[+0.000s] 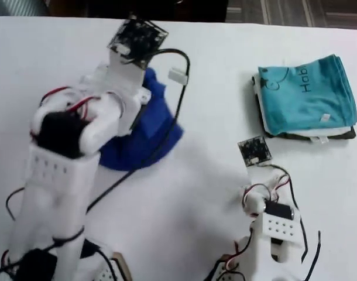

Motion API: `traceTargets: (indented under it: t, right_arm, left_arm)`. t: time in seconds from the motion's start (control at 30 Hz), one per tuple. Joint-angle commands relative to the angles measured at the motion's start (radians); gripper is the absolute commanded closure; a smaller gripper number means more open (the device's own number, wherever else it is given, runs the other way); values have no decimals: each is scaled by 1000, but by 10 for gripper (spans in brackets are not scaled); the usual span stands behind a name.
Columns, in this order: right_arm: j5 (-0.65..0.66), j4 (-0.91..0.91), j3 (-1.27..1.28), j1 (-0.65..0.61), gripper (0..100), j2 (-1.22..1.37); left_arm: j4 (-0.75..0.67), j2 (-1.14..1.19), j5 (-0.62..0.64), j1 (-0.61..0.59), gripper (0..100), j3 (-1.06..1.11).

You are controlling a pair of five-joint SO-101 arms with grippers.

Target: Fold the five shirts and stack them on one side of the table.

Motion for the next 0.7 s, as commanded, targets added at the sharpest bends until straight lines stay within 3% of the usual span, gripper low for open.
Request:
traceTargets:
  t: [0.0, 0.13, 0.33, 0.67]
  right_arm:
    - [-3, -16, -5, 7, 865, -30]
    - [-3, -16, -5, 7, 865, -28]
    - [-3, -15, -5, 7, 865, -28]
    - [-3, -18, -5, 7, 865, -27]
  left_arm:
    - [-63, -71, 8, 8, 972, -15]
    - [-55, -74, 8, 2, 972, 8]
    - [-58, -77, 3, -103, 970, 225]
    - [-109, -75, -43, -543, 969, 595]
